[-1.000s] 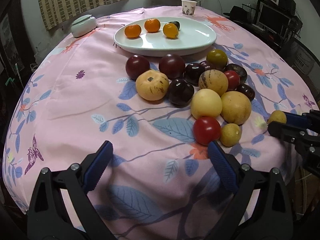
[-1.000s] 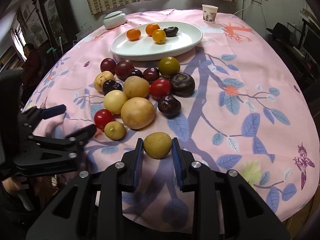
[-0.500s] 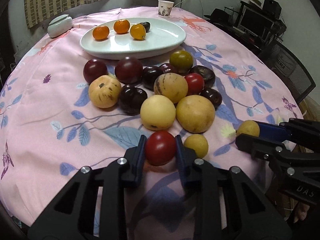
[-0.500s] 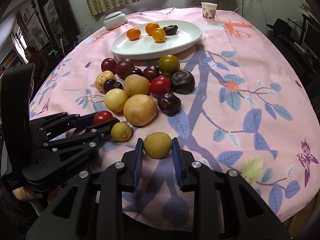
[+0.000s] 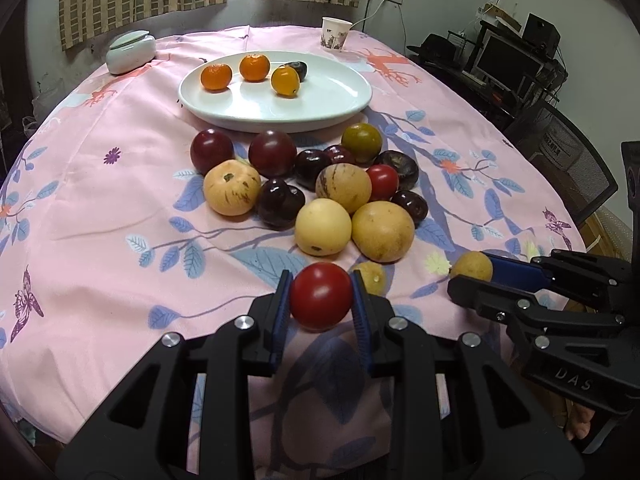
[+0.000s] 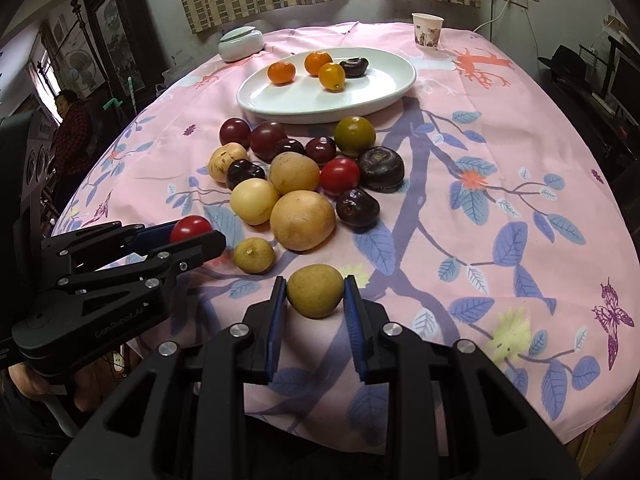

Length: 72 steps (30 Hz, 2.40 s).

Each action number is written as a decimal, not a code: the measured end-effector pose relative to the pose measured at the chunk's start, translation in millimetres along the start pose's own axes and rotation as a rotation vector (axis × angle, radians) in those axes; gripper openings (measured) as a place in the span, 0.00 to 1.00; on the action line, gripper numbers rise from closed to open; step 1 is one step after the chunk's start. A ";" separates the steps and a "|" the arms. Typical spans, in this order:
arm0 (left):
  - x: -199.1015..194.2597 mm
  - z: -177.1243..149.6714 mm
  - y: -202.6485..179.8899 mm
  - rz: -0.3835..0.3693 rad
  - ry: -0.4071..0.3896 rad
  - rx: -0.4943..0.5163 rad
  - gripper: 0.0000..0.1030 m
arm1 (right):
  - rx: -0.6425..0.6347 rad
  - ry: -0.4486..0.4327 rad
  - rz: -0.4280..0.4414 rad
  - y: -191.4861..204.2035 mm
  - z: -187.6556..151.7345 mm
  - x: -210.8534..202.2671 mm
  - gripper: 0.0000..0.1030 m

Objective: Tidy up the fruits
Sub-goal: 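Place the pear and red plum on the white plate, opening both tools, then grasp the large pale pear with the right tool while the left tool grasps a round pear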

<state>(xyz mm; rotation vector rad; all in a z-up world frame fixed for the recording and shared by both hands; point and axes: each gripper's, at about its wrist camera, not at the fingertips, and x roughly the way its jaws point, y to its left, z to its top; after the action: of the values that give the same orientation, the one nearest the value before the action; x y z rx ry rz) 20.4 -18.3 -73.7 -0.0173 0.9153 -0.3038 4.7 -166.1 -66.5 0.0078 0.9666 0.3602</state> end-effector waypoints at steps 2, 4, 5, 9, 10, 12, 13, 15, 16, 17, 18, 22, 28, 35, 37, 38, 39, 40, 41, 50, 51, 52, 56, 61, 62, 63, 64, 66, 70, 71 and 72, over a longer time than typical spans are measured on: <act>-1.4 -0.9 0.2 -0.001 -0.001 0.000 0.28 | -0.003 0.000 0.002 1.6 -0.3 -0.1 0.28; -1.4 -1.1 0.3 0.000 -0.001 0.000 0.28 | -0.003 0.001 0.002 2.2 -0.5 0.2 0.28; -1.4 -1.2 0.3 -0.001 -0.001 0.000 0.28 | -0.003 0.001 0.004 2.8 -0.5 0.8 0.28; -5.9 1.3 1.9 0.000 -0.010 0.007 0.28 | 0.002 0.002 0.015 2.6 1.2 5.2 0.28; -7.7 4.3 3.2 0.000 -0.013 0.007 0.28 | 0.008 0.003 0.023 1.5 3.1 6.3 0.28; -12.2 13.7 8.6 -0.005 -0.022 0.005 0.28 | 0.004 -0.002 0.031 -0.4 10.7 6.4 0.28; -14.5 21.2 12.2 -0.002 -0.030 0.006 0.28 | -0.007 -0.007 0.026 -0.3 16.7 5.8 0.28; -17.7 41.3 20.6 0.020 -0.049 0.011 0.28 | -0.039 -0.024 0.008 -0.2 36.4 4.1 0.28; -18.2 54.0 25.9 0.031 -0.057 0.009 0.28 | -0.052 -0.032 0.004 -0.3 47.0 4.4 0.28; -17.6 67.8 31.5 0.035 -0.063 0.005 0.28 | -0.066 -0.044 0.003 -0.9 61.8 5.4 0.28; -14.6 85.6 39.0 0.038 -0.068 -0.006 0.28 | -0.077 -0.053 0.002 -3.0 76.7 7.8 0.28; 15.8 154.2 61.3 0.063 -0.068 -0.019 0.28 | -0.092 -0.064 0.001 -12.8 145.3 36.5 0.28; 96.1 222.2 80.5 0.088 0.036 -0.057 0.28 | 0.004 0.012 -0.039 -49.6 231.8 119.2 0.28; 137.7 240.5 89.2 0.080 0.087 -0.091 0.28 | 0.049 0.071 -0.041 -72.3 256.5 160.5 0.28; 143.6 244.1 87.6 0.079 0.092 -0.087 0.28 | 0.045 0.074 -0.041 -71.6 258.3 163.6 0.28; 145.6 245.6 87.1 0.081 0.093 -0.086 0.28 | 0.044 0.077 -0.039 -71.5 260.0 165.5 0.28; 148.3 247.4 86.4 0.084 0.094 -0.085 0.28 | 0.042 0.080 -0.040 -71.2 262.1 167.4 0.28; 150.5 248.9 86.2 0.086 0.095 -0.084 0.29 | 0.042 0.080 -0.040 -70.7 263.4 169.0 0.28; 152.7 250.5 86.1 0.087 0.098 -0.084 0.29 | 0.045 0.079 -0.040 -70.7 265.1 170.7 0.28; 95.2 253.9 98.0 0.078 0.009 -0.143 0.63 | 0.016 0.014 -0.073 -66.2 262.5 125.8 0.52; 78.2 248.4 100.1 0.081 -0.010 -0.148 0.66 | -0.007 -0.001 -0.082 -62.8 257.9 110.6 0.57; 62.3 240.3 101.2 0.085 -0.028 -0.148 0.70 | -0.029 -0.016 -0.091 -59.3 250.8 94.5 0.58; 11.3 182.2 95.7 0.123 -0.110 -0.110 0.90 | -0.080 -0.054 -0.088 -49.1 191.9 39.0 0.60; -2.0 95.2 90.3 0.105 -0.095 -0.143 0.90 | 0.025 -0.001 0.023 -42.9 91.2 29.6 0.62; -4.0 80.7 88.7 0.101 -0.093 -0.150 0.90 | 0.028 -0.007 0.040 -37.0 76.2 25.7 0.62; -5.5 66.9 86.3 0.108 -0.090 -0.151 0.90 | 0.023 -0.014 0.052 -29.6 61.9 21.3 0.62; -6.6 55.8 84.1 0.124 -0.081 -0.144 0.90 | 0.013 -0.023 0.062 -21.4 49.2 17.1 0.62; -8.1 40.8 79.2 0.145 -0.057 -0.117 0.90 | -0.007 -0.037 0.065 -4.5 30.2 11.5 0.62; -16.2 23.0 73.6 0.189 -0.064 -0.084 0.90 | -0.037 -0.052 0.030 13.0 22.0 15.7 0.47; -18.0 20.1 73.0 0.189 -0.066 -0.082 0.90 | -0.030 -0.039 0.034 13.6 24.0 20.5 0.45; -20.4 17.3 73.5 0.185 -0.068 -0.082 0.90 | -0.018 -0.033 0.038 10.7 26.0 24.5 0.45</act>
<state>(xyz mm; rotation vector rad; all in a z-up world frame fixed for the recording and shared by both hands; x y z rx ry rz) 40.7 55.5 -57.8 -0.0184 0.8549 -0.0926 35.0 -144.6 -69.5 0.0155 0.9315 0.4029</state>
